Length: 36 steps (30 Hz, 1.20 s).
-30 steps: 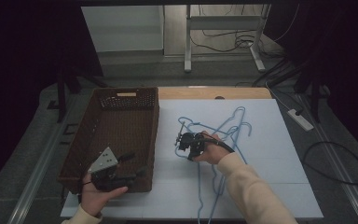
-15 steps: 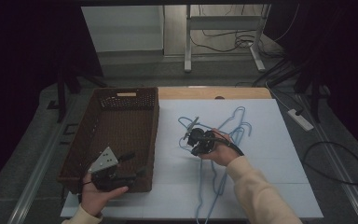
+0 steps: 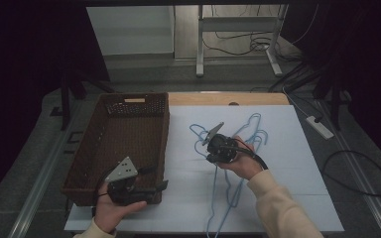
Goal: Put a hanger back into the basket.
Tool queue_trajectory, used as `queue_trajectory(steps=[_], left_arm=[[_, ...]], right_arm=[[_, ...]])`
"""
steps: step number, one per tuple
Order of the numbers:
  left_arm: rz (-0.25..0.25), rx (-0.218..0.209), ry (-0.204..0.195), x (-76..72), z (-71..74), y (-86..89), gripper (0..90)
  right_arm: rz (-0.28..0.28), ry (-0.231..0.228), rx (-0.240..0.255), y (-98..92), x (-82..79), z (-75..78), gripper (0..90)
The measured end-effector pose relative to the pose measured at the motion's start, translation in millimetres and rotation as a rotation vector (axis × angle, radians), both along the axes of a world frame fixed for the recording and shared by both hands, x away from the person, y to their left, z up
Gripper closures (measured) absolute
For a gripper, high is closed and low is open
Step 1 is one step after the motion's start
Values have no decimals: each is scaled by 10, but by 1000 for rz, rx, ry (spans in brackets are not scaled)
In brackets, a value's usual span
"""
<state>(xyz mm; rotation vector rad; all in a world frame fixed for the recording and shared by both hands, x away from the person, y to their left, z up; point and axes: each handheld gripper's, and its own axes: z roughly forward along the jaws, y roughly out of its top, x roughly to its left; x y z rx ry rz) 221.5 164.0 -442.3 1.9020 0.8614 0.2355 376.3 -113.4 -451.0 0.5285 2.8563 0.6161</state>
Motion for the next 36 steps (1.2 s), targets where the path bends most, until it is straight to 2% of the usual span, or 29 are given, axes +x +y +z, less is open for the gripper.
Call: queue_trajectory(steps=[6,12,13,16,18,22,30,36], left_arm=[[-48,37,47,24,33,-330,304],[-70,61,85,122,-24,-569,305],[-68,63,76,122,-23,-596,307],[-81,62,88,131,-23,-646,307],[-103,100,71,106,-23,-786,307],[-133,106,77,124,-46,-917,307],[-174,143,118,225,-263,-1238,307],[-174,172,160,318,-455,-1443,318]], right_arm=[[4,-6,14,-17,-24,0,868],[3,-17,27,-37,-52,16,869],[3,-19,31,-40,-57,20,868],[2,-23,33,-44,-63,29,869],[1,-29,37,-55,-71,45,868],[-2,-34,39,-60,-86,61,869],[3,-49,50,-68,-122,100,868],[-3,-55,56,-93,-141,123,868]])
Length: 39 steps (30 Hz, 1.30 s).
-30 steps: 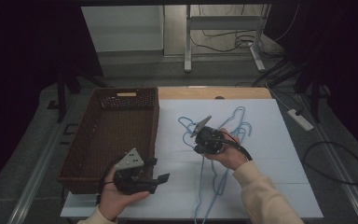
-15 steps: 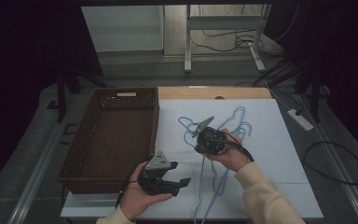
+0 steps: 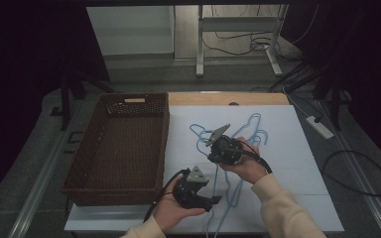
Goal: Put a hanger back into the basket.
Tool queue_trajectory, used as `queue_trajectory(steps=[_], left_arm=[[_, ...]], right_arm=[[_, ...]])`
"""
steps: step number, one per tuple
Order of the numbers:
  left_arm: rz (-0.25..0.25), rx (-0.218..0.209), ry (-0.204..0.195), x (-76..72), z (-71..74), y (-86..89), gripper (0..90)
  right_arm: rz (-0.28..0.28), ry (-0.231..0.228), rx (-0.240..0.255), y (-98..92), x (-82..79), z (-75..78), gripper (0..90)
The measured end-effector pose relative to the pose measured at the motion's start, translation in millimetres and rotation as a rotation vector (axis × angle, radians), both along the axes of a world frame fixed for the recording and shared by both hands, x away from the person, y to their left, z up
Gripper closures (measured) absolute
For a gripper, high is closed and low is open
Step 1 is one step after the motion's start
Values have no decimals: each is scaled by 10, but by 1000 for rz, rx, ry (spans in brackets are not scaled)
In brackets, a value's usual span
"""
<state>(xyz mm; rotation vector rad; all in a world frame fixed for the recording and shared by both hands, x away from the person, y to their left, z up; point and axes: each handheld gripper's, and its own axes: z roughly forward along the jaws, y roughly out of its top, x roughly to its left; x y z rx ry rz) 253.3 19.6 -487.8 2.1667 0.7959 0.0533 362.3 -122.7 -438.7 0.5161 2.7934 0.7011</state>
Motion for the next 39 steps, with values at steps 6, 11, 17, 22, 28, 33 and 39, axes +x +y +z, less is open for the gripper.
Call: queue_trajectory(steps=[6,11,17,22,28,33,39], left_arm=[[44,-6,43,128,-132,-72,416],[48,-41,90,202,-192,-63,586],[65,-77,120,212,-192,-41,743],[89,-135,126,196,-181,-16,778],[110,-193,125,176,-132,4,813],[129,-229,132,167,-99,26,863],[138,-242,104,149,-49,30,872]], right_arm=[[-3,-4,8,-18,-8,17,868],[-5,-12,25,-38,-32,45,868],[-11,-26,51,-72,-70,81,866],[-23,-50,86,-160,-127,169,863],[-43,-82,134,-279,-210,274,855],[-63,-128,198,-434,-323,387,800],[-98,-172,299,-629,-480,450,602]])
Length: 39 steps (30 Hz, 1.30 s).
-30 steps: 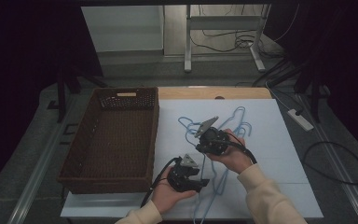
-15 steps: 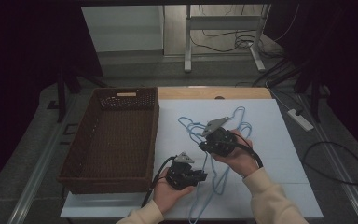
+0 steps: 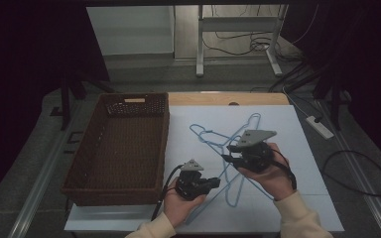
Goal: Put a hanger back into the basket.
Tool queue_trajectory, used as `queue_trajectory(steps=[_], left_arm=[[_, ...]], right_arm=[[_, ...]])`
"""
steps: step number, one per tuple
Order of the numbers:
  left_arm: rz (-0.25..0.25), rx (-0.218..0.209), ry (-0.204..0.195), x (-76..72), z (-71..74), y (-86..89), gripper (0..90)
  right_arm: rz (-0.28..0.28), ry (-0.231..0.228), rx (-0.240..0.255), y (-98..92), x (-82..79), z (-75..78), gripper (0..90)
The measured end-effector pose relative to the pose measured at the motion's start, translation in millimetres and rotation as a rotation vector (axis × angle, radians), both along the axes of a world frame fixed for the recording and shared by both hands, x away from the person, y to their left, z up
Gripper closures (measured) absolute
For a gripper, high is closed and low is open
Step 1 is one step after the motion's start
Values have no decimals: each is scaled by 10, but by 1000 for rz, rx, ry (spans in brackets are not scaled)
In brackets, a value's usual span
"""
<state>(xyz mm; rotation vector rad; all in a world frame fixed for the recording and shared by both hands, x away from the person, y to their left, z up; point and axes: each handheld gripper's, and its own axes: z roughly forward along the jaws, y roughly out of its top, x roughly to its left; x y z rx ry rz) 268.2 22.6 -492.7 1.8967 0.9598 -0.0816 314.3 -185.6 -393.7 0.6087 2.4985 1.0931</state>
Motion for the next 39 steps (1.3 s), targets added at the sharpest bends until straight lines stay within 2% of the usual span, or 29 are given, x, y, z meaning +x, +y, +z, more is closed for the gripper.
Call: queue_trajectory(steps=[5,8,13,14,15,19,24,30,31,33,39], left_arm=[[11,-13,-14,-16,49,26,873],[13,-19,-23,-22,83,43,872],[12,-47,-32,-45,159,71,873],[8,-49,-38,-56,191,76,872],[8,-54,-49,-66,236,90,873],[13,-71,-68,-70,352,154,873],[18,-85,-90,-56,497,267,873],[36,-132,-113,-45,702,478,873],[36,-132,-113,-45,702,478,873],[49,-144,-134,-47,797,600,873],[63,-160,-147,-35,884,803,873]], right_arm=[[-69,-80,128,-279,-256,2,468],[-95,-103,170,-449,-374,-38,435],[-124,-105,203,-638,-476,-147,392],[-142,-88,233,-765,-502,-255,376],[-148,-80,245,-814,-508,-294,370],[-174,-63,269,-959,-525,-394,346],[-193,-57,289,-1047,-526,-464,340],[-197,-48,282,-1064,-508,-529,334],[-197,-48,282,-1064,-508,-529,334],[-204,-41,277,-1077,-496,-564,332],[-210,-34,274,-1088,-475,-598,332]])
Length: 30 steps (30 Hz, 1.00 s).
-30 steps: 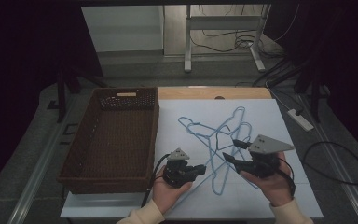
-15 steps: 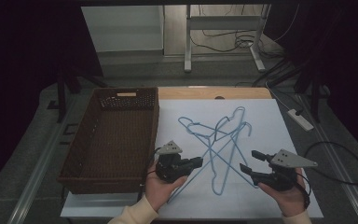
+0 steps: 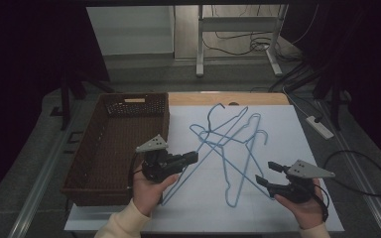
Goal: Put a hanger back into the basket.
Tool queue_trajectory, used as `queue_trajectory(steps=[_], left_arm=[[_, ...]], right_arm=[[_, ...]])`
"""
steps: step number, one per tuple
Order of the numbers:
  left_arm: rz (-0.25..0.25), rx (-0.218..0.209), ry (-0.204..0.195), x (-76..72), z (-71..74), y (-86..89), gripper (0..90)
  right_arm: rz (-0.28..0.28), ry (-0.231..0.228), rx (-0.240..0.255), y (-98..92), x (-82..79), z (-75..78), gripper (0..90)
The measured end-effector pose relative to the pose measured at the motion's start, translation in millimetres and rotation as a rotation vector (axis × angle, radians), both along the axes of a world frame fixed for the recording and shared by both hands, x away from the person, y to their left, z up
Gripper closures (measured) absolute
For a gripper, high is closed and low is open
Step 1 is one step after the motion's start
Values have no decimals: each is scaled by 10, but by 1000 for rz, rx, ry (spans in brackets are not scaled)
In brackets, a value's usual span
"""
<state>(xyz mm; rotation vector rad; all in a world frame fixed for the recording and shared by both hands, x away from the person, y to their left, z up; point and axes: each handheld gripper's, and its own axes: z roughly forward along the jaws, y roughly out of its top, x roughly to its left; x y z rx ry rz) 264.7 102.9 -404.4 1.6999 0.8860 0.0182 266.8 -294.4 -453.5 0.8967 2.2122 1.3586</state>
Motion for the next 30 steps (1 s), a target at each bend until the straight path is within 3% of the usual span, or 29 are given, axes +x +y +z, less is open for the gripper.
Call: queue_trajectory(steps=[14,30], left_arm=[[38,-12,-12,51,75,363,874],[67,14,-48,90,229,727,874]], right_arm=[[6,31,-24,17,62,-87,331],[6,63,-35,9,140,-154,331]])
